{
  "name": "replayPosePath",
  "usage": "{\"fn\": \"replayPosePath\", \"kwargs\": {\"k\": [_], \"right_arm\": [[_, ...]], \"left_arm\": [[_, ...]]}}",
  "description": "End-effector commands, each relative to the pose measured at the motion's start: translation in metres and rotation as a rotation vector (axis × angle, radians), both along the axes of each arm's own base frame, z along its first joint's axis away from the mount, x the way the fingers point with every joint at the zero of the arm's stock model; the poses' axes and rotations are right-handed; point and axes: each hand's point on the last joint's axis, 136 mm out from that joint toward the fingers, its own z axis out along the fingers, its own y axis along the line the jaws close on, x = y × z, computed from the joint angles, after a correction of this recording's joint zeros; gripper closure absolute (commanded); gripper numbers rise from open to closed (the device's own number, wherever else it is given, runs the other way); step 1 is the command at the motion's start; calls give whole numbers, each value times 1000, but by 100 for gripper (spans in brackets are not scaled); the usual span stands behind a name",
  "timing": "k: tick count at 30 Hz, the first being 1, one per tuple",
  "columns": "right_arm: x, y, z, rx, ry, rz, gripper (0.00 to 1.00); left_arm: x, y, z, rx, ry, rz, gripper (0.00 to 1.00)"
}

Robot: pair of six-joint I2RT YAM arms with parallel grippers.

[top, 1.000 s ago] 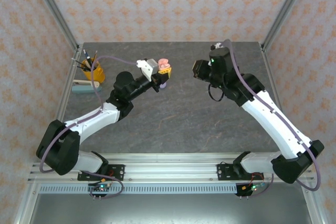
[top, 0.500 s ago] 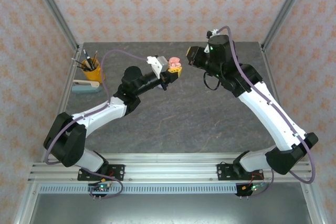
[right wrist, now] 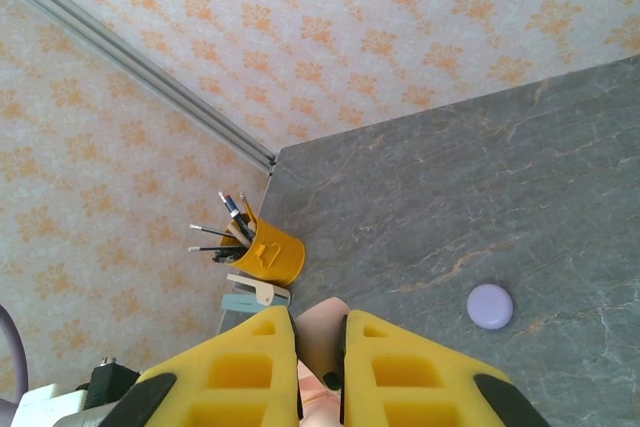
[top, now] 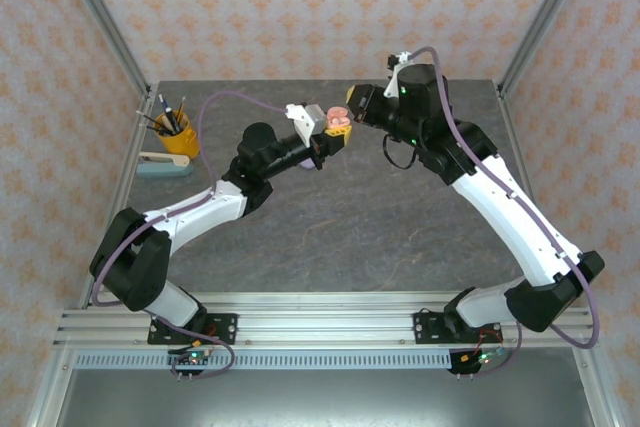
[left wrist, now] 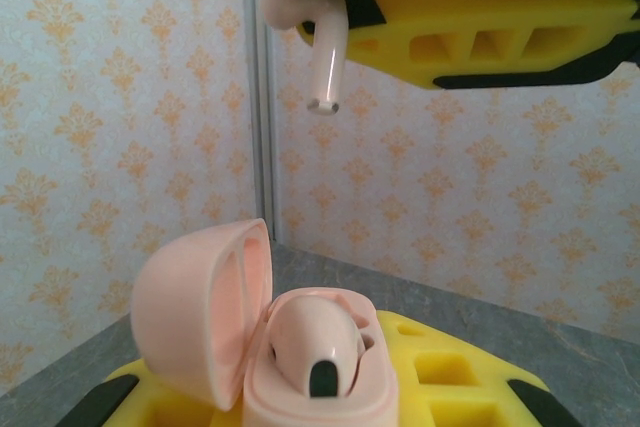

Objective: Insert the wireless bluetooth earbuds into the charging case

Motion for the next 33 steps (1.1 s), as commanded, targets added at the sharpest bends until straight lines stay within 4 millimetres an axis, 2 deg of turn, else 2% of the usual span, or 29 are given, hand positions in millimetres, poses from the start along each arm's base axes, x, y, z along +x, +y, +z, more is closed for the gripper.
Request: {"fn": "replayPosePath", "kwargs": {"k": [1, 8, 21, 33], "right_arm": [[-1, 2, 2, 7, -22, 25, 86], [-1, 4, -8, 8, 1, 32, 86], [-2, 10, -15, 24, 29, 55, 86], [-3, 16, -33, 22, 73, 80, 87]], "left_arm": [[-4, -4, 33, -60, -72, -19, 100], [-5, -3, 38, -67, -82, -16, 100], [-3, -2, 40, -70, -86, -5, 100], [-1, -2, 44, -74, -93, 4, 100]]}}
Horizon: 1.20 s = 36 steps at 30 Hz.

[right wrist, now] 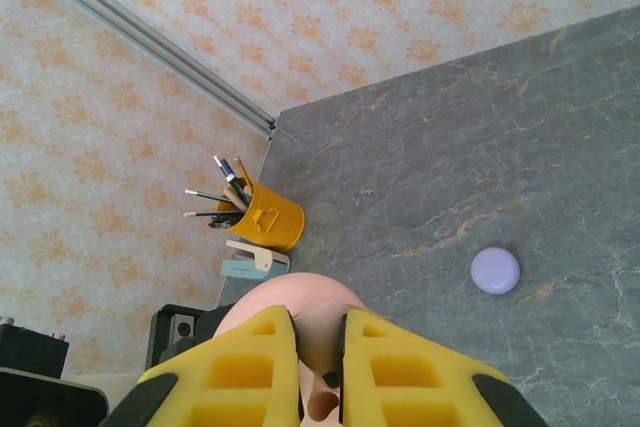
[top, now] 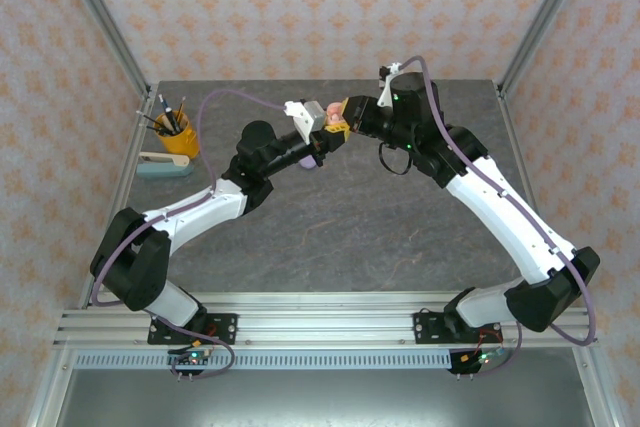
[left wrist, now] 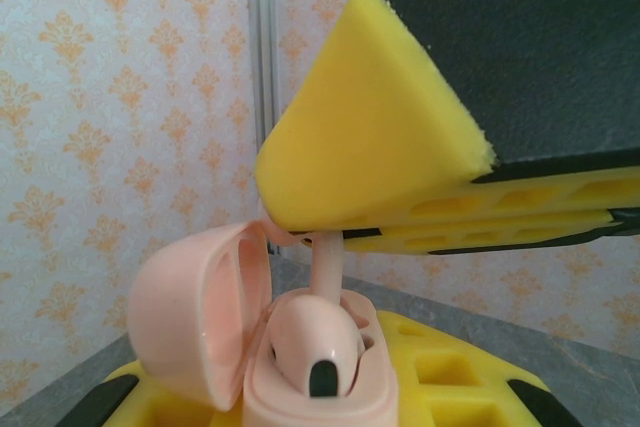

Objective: Insert the wireless bluetooth earbuds into the charging case

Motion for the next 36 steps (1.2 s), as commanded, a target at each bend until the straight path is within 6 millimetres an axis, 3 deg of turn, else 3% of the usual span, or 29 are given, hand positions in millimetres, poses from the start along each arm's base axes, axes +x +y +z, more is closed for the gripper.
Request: {"fn": "replayPosePath", "kwargs": {"k": [1, 19, 28, 32, 36], "right_arm": [[-2, 7, -4, 23, 17, 34, 87], [-16, 19, -28, -69, 59, 132, 86], [-3, -1, -15, -76, 39, 24, 64], [-1, -7, -1, -62, 13, 1, 54], [-3, -17, 18, -45, -28, -31, 49]], "left_arm": [[-3, -3, 32, -53, -74, -5, 100], [0, -3, 33, -52, -77, 6, 100], [-1, -2, 30, -52, -70, 3, 100], [-2, -2, 28, -50, -69, 3, 100], [-2, -1, 26, -50, -67, 7, 100]]}}
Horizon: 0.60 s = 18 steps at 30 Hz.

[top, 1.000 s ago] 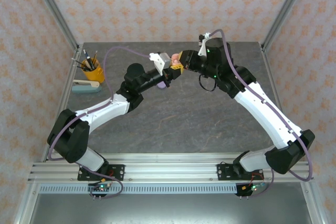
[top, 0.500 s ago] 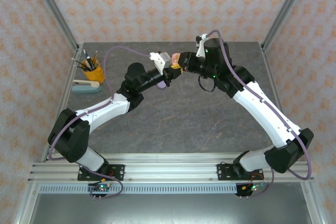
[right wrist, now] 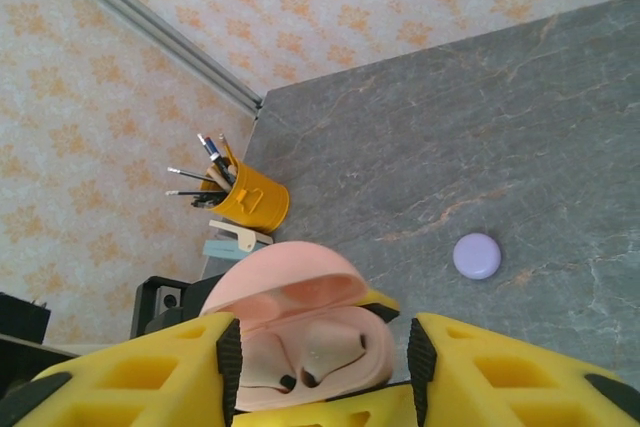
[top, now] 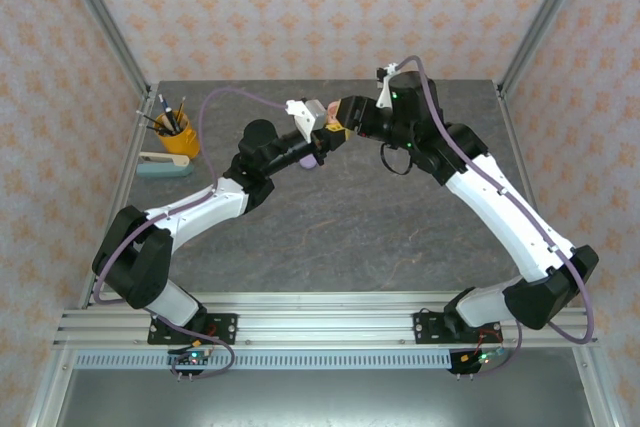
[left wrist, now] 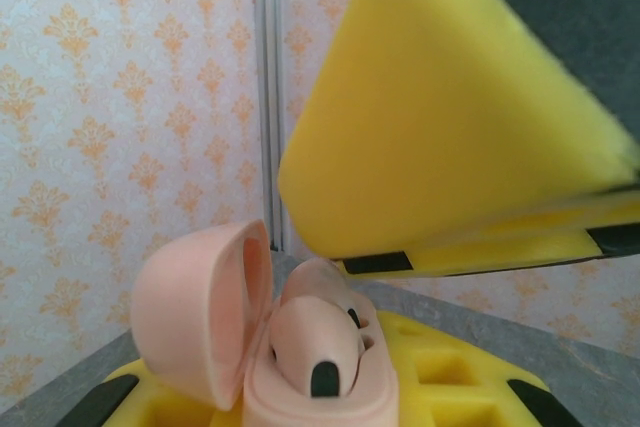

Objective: Insert the wireless bluetooth earbuds into the charging case

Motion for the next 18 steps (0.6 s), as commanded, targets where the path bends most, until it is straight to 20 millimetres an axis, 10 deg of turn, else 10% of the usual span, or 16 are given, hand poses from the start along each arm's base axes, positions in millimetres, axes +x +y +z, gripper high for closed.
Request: {"fn": "replayPosePath", "kwargs": {"k": [1, 8, 18], "right_arm": [[-3, -17, 28, 17, -51, -53, 49], [12, -31, 28, -23, 8, -91, 48], [54, 3, -20, -180, 216, 7, 52]], "left_arm": [[-7, 0, 28, -53, -73, -3, 100], [-9, -1, 18, -35, -59, -15, 100], [-12, -5, 9, -13, -35, -46, 100]]}}
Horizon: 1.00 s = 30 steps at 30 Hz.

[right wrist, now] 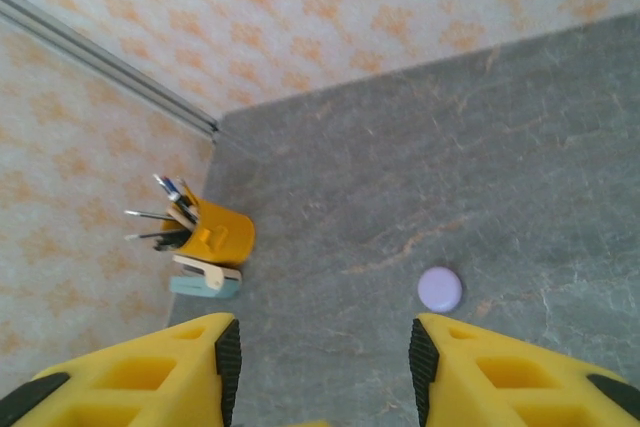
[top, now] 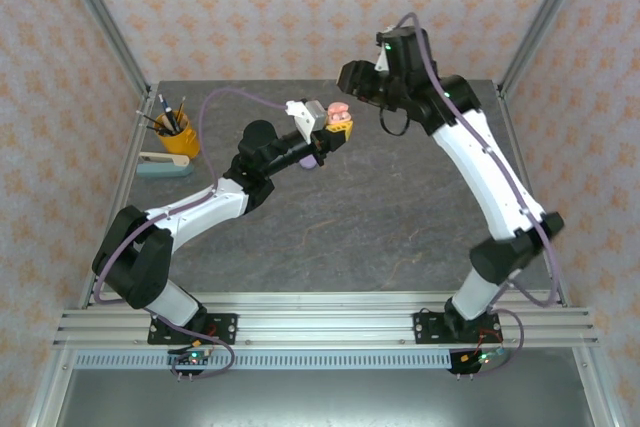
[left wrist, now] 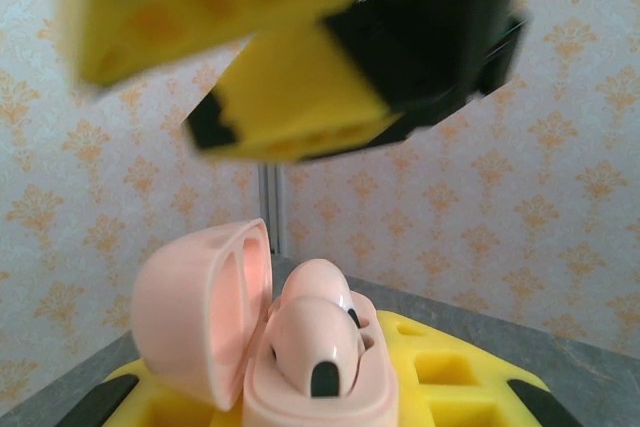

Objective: Insert the wireless bluetooth earbuds into the charging case

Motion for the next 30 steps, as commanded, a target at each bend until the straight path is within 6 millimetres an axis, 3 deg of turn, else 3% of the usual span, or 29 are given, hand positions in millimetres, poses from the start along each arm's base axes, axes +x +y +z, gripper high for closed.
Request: {"fn": "replayPosePath", "kwargs": {"k": [1, 4, 8, 14, 18, 24, 30], "right_arm": [[-4, 8, -38, -89, 143, 73, 53], [-9, 16, -50, -101, 197, 128, 58], [-29, 10, -57, -112, 200, 140, 61], [-65, -16, -68, -108, 208, 96, 62], [-69, -46, -74, -140, 183, -35, 60], [-51, -94, -109, -93, 253, -255, 56], [-44, -124, -159, -114, 329, -371, 56]], "left_arm": [[-8, -4, 8, -10, -27, -32, 100], [-5, -4, 8, -4, -20, -18, 100], [3, -2, 5, -1, -6, 14, 100], [17, 1, 2, -18, 23, 53, 100], [25, 0, -4, -20, 60, 63, 100], [46, -12, -47, 21, 302, 70, 100], [72, -34, -126, 50, 781, 77, 100]]}}
